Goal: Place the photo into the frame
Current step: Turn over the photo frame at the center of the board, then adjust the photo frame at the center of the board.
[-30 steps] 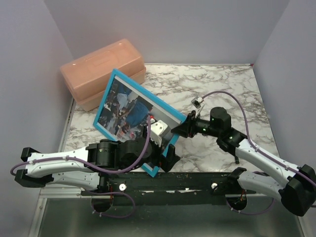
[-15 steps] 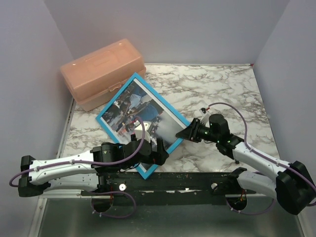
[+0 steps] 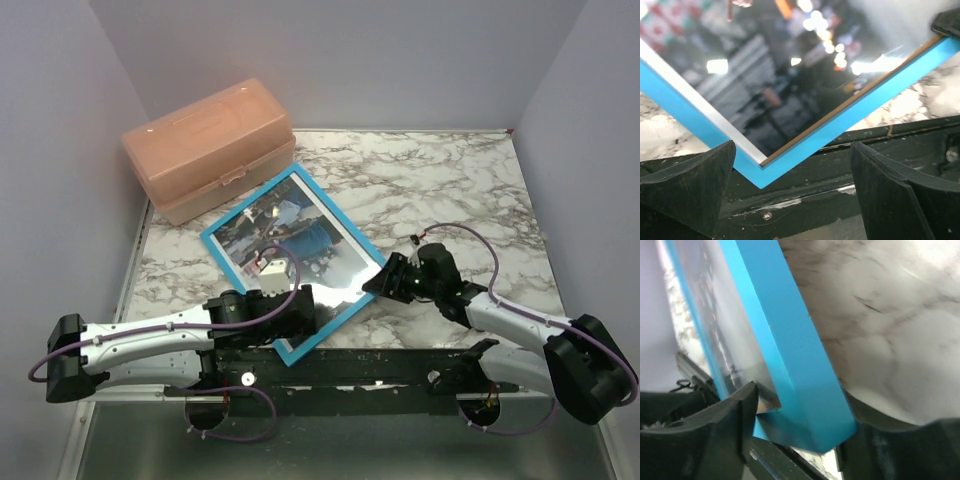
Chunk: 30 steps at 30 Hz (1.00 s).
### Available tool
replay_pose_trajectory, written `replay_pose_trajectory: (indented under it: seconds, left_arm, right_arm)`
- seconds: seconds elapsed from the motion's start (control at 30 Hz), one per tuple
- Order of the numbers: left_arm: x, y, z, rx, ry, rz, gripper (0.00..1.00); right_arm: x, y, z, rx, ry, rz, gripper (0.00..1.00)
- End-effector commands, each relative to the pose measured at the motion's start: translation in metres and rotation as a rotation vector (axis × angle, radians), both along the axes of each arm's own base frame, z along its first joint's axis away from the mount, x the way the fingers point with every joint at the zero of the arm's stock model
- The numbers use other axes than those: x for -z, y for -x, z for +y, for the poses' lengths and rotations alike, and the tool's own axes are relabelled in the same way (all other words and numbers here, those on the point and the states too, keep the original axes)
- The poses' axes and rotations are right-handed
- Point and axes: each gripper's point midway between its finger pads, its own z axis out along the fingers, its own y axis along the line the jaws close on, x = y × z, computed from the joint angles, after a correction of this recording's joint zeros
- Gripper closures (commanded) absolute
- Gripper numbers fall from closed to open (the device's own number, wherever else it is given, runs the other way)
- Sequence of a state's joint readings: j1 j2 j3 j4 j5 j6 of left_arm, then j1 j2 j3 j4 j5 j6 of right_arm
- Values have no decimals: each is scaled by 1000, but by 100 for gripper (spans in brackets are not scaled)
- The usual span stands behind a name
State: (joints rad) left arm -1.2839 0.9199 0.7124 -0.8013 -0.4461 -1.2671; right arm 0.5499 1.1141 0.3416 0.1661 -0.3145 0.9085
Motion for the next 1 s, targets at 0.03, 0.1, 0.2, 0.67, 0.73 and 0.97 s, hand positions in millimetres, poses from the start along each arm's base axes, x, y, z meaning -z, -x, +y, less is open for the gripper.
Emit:
replay_pose_trajectory:
  seconds: [0.03, 0.1, 0.2, 0.67, 0.73, 0.97]
  left_arm:
    - [16, -1, 14, -68, -105, 54, 2]
    - [21, -1, 17, -79, -120, 76, 1]
    - [25, -3, 20, -91, -116, 88, 2]
    - [51, -19, 56, -188, 25, 132, 1]
    - [56, -22, 57, -201, 67, 140, 2]
    - [67, -37, 56, -219, 195, 172, 2]
  right_arm:
    - [60, 6, -46, 16, 323, 25, 21]
    - [56, 2, -43, 14, 322, 24, 9]
    - [56, 5, -45, 3, 348, 59, 5]
    - [19, -40, -79, 166, 593, 13, 0]
    - [26, -47, -79, 131, 663, 72, 0]
    - [54, -75, -38, 6, 629, 154, 0]
